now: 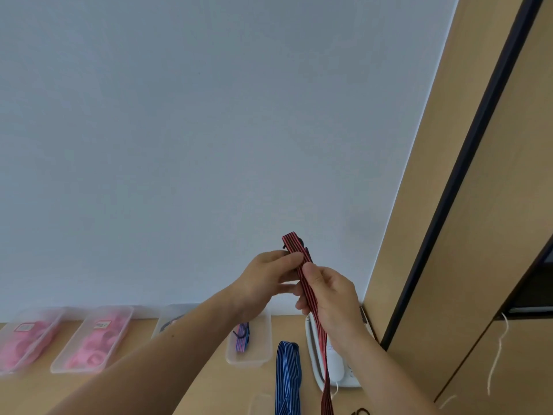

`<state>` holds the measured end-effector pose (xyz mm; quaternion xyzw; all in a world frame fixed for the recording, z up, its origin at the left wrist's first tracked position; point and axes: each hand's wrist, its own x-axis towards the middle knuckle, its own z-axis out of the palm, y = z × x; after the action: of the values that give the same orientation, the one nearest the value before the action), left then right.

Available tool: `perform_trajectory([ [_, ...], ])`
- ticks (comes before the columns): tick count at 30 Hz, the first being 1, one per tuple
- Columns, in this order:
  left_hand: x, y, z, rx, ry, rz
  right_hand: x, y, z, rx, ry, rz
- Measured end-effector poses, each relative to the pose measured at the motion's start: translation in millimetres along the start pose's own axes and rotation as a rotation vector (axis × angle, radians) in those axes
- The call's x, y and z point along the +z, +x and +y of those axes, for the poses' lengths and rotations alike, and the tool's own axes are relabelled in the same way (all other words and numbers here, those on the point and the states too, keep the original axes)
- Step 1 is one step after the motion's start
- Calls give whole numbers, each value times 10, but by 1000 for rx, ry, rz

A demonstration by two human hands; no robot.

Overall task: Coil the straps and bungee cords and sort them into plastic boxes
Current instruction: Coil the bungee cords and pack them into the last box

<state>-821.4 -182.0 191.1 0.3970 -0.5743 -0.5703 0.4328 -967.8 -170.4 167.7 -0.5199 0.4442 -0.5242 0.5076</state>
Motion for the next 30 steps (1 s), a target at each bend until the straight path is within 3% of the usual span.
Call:
perform_trajectory([
  [3, -45, 37, -11, 68, 138, 119, -48, 12, 61, 74, -67, -4],
  [12, -82, 66, -138, 349, 653, 239, -115, -5, 35, 174, -44, -75],
  [15, -101, 56, -223, 548, 986, 312, -112, -18, -7, 181, -46, -65],
  [20, -113, 58, -300, 856, 1308, 262, -101, -28, -40, 176, 27, -80],
  [25, -130, 89, -376, 864, 1426, 270, -81, -61, 18, 166, 57, -93],
  [30, -224, 74, -366, 861, 1245, 250, -86, -83, 46, 153, 162, -163],
])
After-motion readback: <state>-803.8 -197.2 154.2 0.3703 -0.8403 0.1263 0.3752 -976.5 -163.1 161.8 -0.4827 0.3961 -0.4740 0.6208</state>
